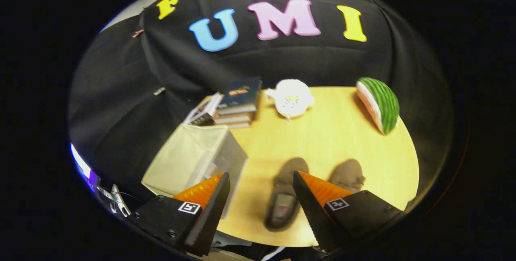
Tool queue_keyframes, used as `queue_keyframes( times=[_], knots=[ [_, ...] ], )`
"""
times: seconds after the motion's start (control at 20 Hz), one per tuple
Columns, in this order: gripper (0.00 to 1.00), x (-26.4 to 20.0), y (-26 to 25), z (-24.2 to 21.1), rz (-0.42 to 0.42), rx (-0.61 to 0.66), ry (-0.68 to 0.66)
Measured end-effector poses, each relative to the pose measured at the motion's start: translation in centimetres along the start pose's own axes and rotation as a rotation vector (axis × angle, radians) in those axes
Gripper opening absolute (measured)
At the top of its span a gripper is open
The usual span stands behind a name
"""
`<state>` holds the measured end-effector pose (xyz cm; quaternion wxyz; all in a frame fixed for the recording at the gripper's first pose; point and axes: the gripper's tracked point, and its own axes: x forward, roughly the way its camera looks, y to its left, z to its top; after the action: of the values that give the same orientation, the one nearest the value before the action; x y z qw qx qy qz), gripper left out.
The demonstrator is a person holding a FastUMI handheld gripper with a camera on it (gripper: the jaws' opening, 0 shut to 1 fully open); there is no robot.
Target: Open the storage box then place both shoes into the box .Put the left shoe in first, then the right shoe, with the right side of both shoes facing outward in a uniform manner.
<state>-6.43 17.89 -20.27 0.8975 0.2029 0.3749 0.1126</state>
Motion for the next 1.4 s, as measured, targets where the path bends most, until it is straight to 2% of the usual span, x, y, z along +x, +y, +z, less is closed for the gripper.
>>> queue_keyframes(
  times=[0.15,0.2,0.4,0.65,0.8,0.85,0.9,0.95,1.1,1.2,1.4],
  knots=[
    [0.93,1.2,-2.7,-4.0,-0.053,-0.013,0.088],
    [0.85,1.8,-3.2,-5.0,-0.059,-0.025,0.115],
    [0.74,5.6,-4.7,-8.1,-0.09,-0.089,0.196],
    [0.69,10.1,-5.4,-8.5,-0.124,-0.038,0.198],
    [0.6,12.0,-6.1,-8.1,-0.172,-0.037,0.171],
    [0.56,12.2,-6.0,-8.2,-0.183,-0.031,0.172],
    [0.47,12.4,-5.9,-8.0,-0.19,-0.025,0.167],
    [0.44,12.4,-6.0,-8.0,-0.2,-0.022,0.176],
    [0.19,11.9,-6.9,-7.8,-0.244,0.021,0.188],
    [0.09,11.8,-7.0,-7.6,-0.256,0.058,0.206],
    [0.07,9.9,-6.2,-6.6,-0.264,0.062,0.225]
  ],
)
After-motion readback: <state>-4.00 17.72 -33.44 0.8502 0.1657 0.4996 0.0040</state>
